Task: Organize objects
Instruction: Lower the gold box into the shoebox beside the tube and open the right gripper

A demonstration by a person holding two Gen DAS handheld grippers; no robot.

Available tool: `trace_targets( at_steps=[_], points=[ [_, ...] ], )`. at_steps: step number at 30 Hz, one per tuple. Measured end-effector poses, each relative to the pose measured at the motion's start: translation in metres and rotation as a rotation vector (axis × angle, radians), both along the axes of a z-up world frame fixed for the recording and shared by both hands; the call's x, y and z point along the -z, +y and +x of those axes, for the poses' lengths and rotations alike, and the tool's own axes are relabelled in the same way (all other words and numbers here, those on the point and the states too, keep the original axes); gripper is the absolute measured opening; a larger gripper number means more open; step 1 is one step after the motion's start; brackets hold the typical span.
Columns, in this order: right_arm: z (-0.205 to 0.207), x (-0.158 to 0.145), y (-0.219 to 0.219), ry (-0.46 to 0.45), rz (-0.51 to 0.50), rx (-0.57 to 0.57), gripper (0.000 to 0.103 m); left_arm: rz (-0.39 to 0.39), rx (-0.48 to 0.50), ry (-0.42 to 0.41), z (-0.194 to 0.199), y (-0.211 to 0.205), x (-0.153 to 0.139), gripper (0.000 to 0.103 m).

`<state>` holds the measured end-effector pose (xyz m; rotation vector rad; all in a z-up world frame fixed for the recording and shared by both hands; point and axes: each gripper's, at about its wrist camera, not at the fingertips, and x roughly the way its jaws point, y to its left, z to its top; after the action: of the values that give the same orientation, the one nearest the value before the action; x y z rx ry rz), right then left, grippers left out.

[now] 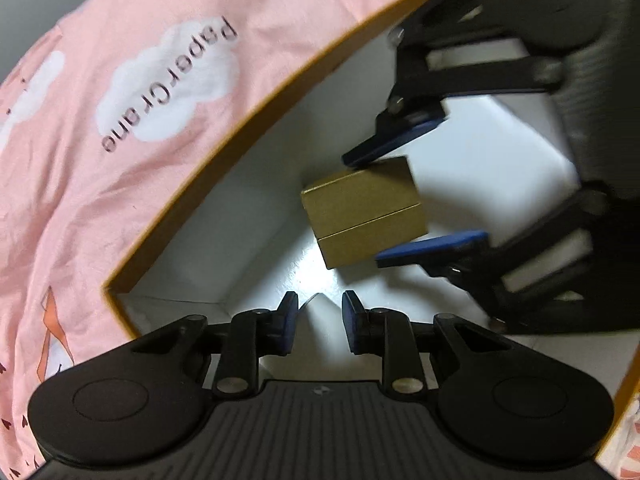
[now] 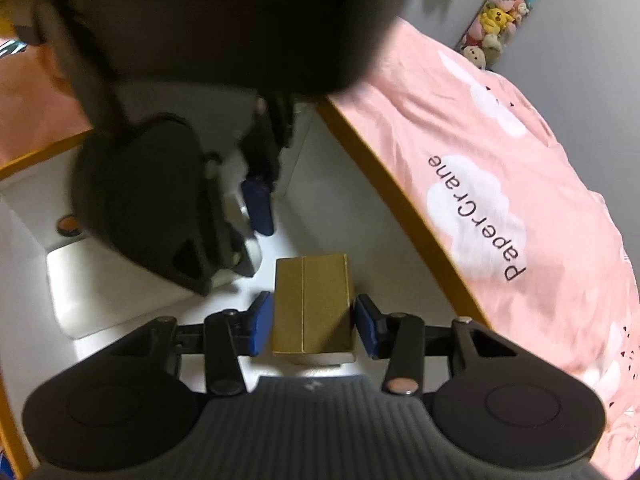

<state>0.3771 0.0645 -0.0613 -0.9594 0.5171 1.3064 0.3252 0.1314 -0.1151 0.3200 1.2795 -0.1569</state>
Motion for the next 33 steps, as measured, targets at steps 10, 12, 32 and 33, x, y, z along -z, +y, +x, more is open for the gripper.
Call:
trace_targets(
  at_steps=[10, 12, 32, 33],
  points=[
    [0.016, -0.002, -0.009, 0.020, -0.049, 0.196, 0.070, -0.033, -0.065, -0.174, -0.027, 0.012, -0.054, 0.030],
    [0.022, -0.001, -0.012, 0.073, -0.062, 0.241, 0.055, -0.036, -0.091, -0.202, -0.033, 0.016, -0.066, 0.030],
    [-0.018, 0.017, 0.039, -0.133, -0.062, 0.080, 0.000, -0.064, -0.309, -0.171, -0.054, 0.051, -0.078, 0.030],
    [-0.017, 0.017, 0.043, -0.128, -0.057, 0.090, 0.000, -0.070, -0.310, -0.173, -0.054, 0.052, -0.077, 0.030]
  ],
)
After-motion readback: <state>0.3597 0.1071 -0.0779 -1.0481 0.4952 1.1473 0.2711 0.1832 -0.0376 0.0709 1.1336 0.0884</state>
